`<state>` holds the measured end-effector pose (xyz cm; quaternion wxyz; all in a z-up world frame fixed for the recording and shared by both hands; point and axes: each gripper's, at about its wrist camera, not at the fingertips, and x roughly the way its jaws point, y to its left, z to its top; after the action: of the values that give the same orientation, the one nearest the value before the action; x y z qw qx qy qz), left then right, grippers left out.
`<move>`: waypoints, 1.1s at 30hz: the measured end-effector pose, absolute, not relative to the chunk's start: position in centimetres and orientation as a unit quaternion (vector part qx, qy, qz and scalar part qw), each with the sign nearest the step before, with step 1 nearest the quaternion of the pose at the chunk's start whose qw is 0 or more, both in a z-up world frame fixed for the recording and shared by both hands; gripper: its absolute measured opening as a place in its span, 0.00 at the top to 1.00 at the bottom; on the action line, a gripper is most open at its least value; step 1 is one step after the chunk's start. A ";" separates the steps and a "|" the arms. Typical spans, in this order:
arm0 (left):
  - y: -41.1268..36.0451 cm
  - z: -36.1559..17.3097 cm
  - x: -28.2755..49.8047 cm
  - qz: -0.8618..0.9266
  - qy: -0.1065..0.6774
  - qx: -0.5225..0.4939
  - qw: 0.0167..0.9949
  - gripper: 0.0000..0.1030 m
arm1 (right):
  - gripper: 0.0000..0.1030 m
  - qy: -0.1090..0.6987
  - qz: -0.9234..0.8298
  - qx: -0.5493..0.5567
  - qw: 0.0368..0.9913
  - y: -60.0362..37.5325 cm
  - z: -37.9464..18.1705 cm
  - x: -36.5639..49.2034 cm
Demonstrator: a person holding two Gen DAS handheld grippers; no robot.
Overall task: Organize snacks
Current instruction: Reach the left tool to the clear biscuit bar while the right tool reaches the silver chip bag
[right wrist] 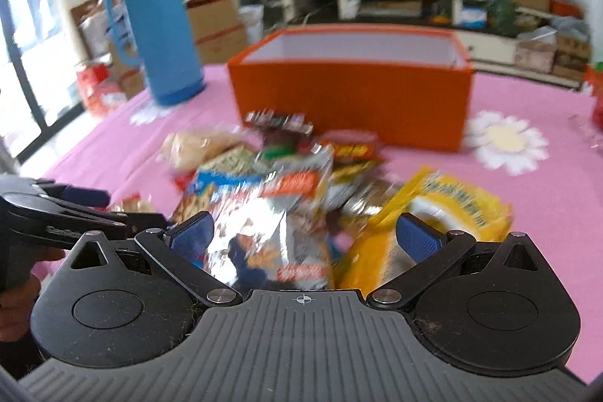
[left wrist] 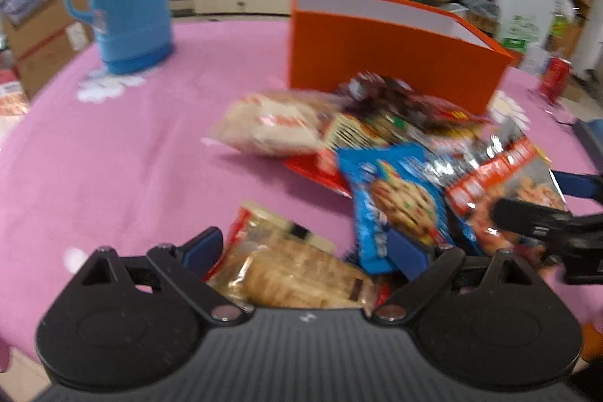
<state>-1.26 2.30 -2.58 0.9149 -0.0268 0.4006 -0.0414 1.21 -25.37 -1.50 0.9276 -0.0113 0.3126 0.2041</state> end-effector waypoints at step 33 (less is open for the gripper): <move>4.2 -1.6 -10.6 -0.064 0.394 0.013 0.917 0.10 | 0.09 0.238 0.147 0.075 0.957 -33.4 0.4 -3.0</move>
<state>-10.63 4.23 -1.60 0.9167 0.0132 0.3942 -0.0640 -2.96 -33.43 0.37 0.9570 0.0751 0.2382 0.1472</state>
